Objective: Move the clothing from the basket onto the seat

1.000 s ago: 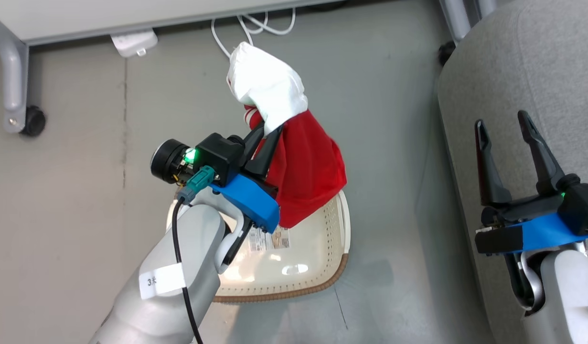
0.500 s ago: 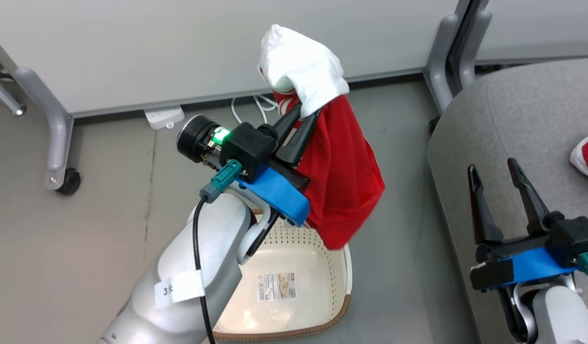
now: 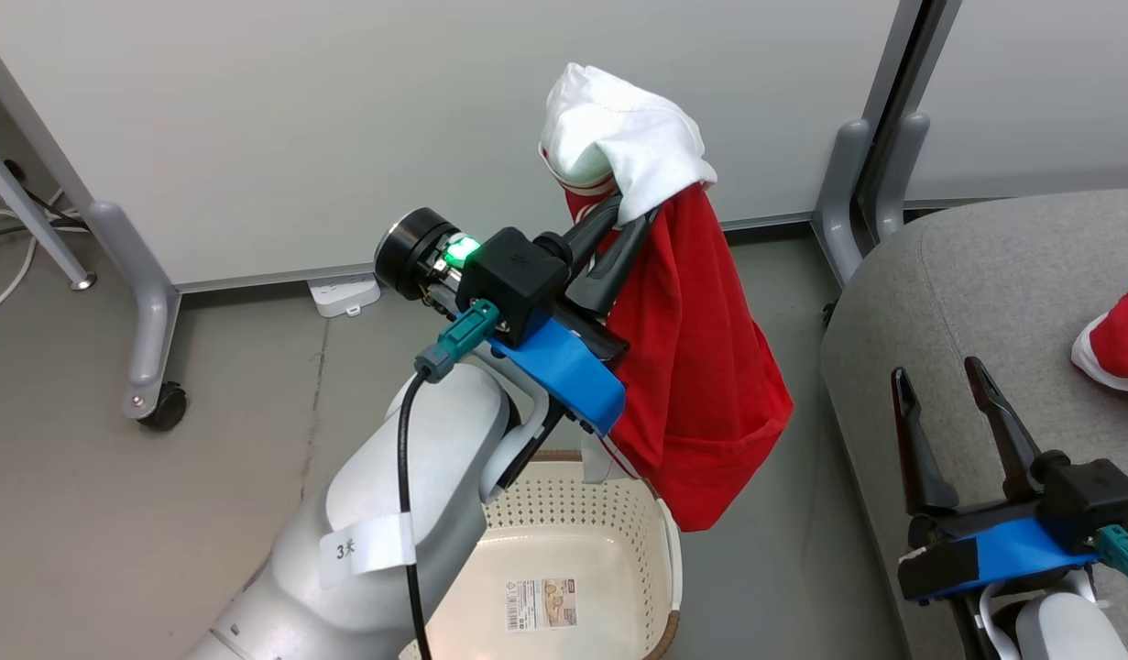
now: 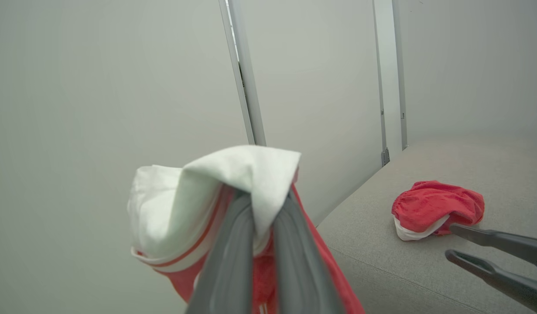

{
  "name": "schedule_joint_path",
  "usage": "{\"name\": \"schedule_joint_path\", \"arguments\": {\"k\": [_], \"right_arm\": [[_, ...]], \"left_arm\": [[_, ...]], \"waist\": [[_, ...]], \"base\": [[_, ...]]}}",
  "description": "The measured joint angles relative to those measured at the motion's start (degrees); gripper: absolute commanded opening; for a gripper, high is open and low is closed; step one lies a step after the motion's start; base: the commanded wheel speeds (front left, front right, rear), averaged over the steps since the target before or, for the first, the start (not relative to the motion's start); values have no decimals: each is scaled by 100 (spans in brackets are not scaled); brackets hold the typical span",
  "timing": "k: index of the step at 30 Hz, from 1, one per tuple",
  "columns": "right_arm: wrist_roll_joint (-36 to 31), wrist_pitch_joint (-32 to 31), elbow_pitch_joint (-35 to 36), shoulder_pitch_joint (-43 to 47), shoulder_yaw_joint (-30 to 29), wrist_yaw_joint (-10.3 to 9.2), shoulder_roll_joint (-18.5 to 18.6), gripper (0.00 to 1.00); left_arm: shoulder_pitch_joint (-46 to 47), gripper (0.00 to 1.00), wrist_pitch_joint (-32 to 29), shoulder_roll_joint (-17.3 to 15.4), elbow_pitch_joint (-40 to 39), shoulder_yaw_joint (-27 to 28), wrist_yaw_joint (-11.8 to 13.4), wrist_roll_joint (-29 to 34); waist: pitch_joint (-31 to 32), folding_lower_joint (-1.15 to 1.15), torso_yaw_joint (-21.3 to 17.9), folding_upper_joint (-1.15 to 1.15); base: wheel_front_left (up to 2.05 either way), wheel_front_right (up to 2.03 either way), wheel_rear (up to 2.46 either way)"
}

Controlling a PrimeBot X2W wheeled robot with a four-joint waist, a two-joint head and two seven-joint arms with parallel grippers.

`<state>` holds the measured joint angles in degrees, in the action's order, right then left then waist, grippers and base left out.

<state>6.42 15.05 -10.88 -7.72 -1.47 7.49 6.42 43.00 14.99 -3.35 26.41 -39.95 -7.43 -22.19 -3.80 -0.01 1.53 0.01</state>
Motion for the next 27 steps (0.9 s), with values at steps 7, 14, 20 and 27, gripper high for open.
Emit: {"name": "schedule_joint_path", "arguments": {"k": [7,14,20,27], "right_arm": [[-12,0,55,23,38,0,-22,100],[-24,0,220,-70,427,0,19,100],[-20,0,389,-322,1006,0,70,100],[25,0,498,-778,1591,0,79,100]], "left_arm": [[4,0,0,5,36,-69,0,-37],[19,0,0,7,68,-51,0,-35],[26,0,0,10,69,-36,0,-1],[47,0,0,14,69,-75,0,-1]], "waist": [[41,1,32,0],[-5,1,38,0],[-62,1,38,0],[-159,1,56,0]], "base": [[0,0,0],[0,0,0],[0,0,0],[0,0,0]]}}
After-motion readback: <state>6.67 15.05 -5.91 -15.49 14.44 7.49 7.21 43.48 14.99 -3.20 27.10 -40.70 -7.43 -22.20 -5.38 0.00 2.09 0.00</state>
